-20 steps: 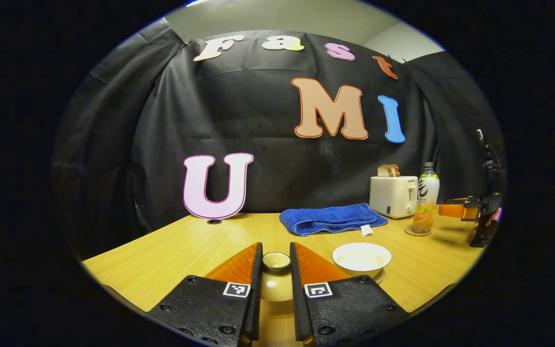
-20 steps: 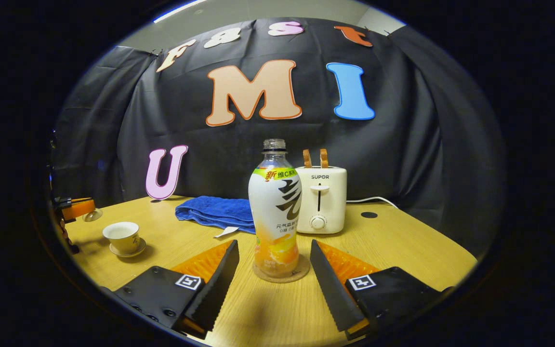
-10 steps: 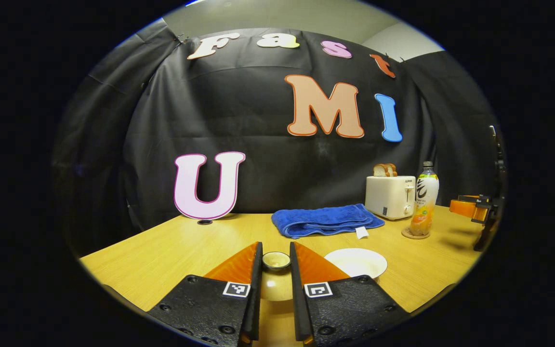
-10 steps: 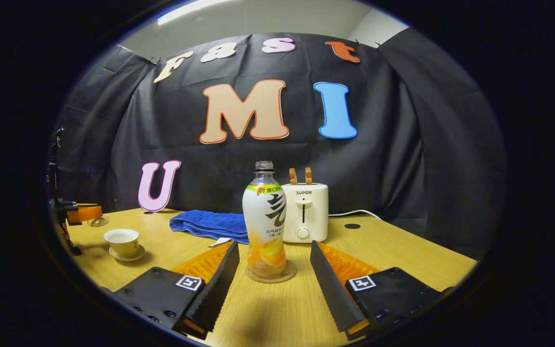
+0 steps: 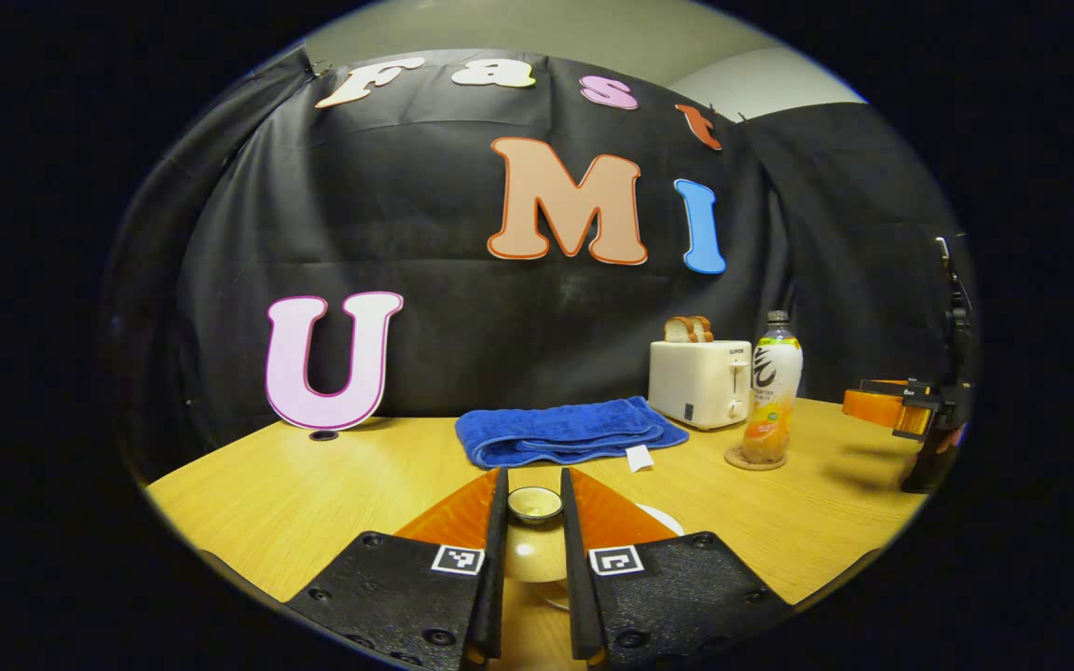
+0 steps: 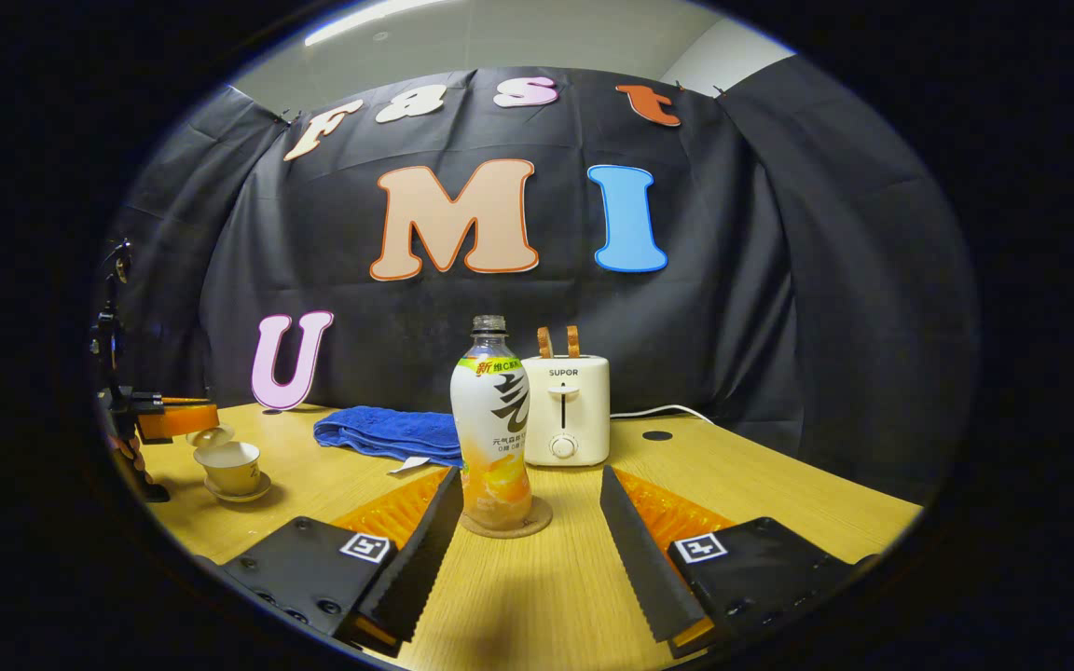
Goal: Open the teacup lid with one hand, grasp the water bottle and pour water into the teacup with the other hand; after pouring, place the water bottle on the coaster and then close the teacup lid.
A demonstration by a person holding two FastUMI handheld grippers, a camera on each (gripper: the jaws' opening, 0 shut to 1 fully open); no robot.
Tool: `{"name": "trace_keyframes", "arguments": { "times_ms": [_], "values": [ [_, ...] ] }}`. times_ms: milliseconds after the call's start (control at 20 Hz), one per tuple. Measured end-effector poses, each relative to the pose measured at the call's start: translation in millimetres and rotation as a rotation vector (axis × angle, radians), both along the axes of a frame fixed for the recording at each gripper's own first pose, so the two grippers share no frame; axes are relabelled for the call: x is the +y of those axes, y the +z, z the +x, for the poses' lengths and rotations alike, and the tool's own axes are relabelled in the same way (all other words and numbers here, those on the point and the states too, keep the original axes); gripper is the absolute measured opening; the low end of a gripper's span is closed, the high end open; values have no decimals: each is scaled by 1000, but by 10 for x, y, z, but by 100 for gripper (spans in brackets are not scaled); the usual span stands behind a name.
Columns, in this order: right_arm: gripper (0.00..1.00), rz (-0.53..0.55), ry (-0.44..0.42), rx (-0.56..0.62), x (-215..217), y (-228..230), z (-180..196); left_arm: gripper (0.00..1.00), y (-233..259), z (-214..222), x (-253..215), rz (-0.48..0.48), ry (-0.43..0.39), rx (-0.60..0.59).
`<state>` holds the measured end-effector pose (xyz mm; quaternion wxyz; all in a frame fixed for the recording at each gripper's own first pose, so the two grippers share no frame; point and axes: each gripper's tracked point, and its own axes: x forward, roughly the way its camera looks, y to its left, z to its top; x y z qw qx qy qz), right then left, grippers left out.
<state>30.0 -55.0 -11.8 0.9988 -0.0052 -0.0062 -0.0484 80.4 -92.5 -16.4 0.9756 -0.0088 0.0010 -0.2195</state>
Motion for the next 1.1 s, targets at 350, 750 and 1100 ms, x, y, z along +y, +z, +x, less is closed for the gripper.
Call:
{"name": "trace_keyframes", "arguments": {
  "times_ms": [350,750,1100],
  "values": [
    [96,0,15,0,33,-1,-10,26,14,-63,-196,-1,-104,-6],
    [94,0,32,1,44,-11,-24,26,-97,-112,-377,59,-201,50],
    [94,0,36,1,46,-25,-20,26,-136,-97,-367,67,-196,71]
  ]
}}
